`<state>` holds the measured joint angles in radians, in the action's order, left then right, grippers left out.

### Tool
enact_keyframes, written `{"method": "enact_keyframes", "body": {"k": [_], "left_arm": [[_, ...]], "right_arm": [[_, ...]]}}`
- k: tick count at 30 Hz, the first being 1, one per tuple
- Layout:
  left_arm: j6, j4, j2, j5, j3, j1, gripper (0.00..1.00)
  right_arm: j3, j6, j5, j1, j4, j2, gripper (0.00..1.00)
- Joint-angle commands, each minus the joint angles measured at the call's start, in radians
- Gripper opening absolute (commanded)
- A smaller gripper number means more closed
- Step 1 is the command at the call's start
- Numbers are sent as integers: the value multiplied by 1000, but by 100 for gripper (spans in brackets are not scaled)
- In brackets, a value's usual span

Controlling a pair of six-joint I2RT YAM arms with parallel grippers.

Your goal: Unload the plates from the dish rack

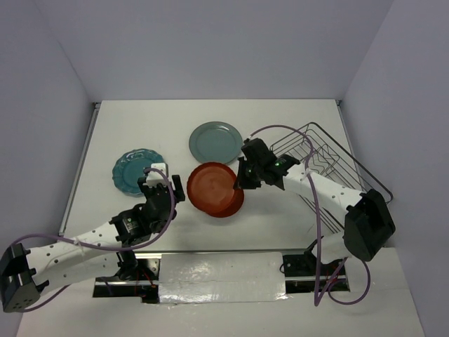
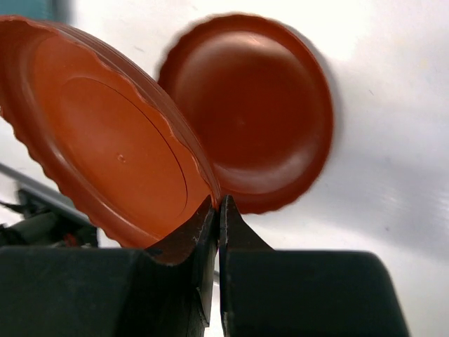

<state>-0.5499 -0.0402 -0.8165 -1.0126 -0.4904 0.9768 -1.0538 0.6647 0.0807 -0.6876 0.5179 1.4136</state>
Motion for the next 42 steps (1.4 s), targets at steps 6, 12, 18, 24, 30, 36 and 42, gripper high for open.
{"method": "enact_keyframes", "body": {"k": [6,12,18,24,30,36,42], "left_arm": [[-18,29,45,-32,-16,3,81],[-15,26,30,-24,-22,3,81],[-18,19,1,-24,-36,3,81],[-18,23,33,-26,-25,3,81],[-12,33,56,-20,-13,3,81],[-13,29,40,-20,-22,3,82],[-16,23,33,-26,-23,3,82]], "right_arm": [[46,44,-78,-10,-24,28,0],[81,47,-76,-10,-65,56,0],[58,58,-108,-7,-68,99,0],[29,55,-134,-7,-55,137,0],[51,52,-153,3,-64,130,0],[72,49,-170,13,-70,107,0],[87,32,-160,11,-73,116,1]]}}
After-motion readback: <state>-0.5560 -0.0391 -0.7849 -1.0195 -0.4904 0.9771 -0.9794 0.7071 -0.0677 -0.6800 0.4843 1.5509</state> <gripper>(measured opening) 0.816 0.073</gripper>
